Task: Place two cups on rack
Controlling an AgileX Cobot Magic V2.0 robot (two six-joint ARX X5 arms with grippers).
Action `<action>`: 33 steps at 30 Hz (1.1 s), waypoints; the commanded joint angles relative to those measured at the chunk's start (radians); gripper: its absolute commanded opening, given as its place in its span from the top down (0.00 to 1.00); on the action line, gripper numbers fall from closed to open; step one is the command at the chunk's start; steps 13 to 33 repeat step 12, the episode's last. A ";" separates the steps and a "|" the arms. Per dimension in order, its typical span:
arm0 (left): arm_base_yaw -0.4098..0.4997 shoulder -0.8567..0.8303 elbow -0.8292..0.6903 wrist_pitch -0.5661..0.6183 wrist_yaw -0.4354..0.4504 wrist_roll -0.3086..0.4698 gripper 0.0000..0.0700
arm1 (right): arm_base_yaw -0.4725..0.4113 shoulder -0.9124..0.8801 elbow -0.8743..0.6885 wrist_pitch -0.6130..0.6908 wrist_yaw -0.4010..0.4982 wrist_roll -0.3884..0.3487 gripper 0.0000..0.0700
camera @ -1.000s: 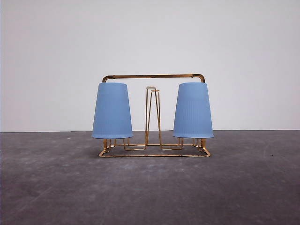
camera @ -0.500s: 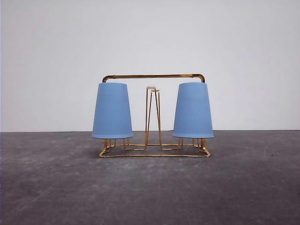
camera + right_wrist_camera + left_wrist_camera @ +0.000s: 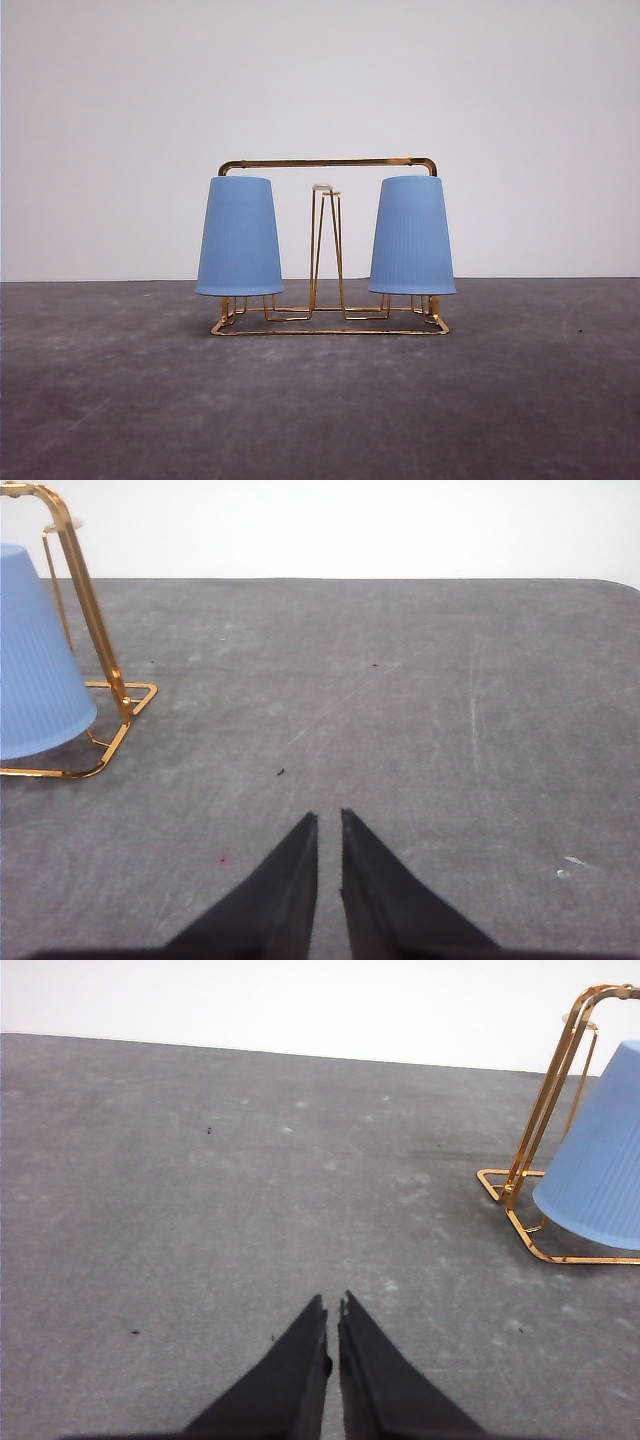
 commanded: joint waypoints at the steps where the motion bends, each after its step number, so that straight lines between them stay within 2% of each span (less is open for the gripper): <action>1: -0.001 -0.001 -0.015 -0.005 0.001 0.010 1.00 | 0.000 0.000 -0.002 0.007 -0.001 0.016 0.94; 33: -0.001 -0.001 -0.015 -0.005 0.001 0.010 1.00 | 0.000 0.000 -0.002 0.007 -0.001 0.016 0.94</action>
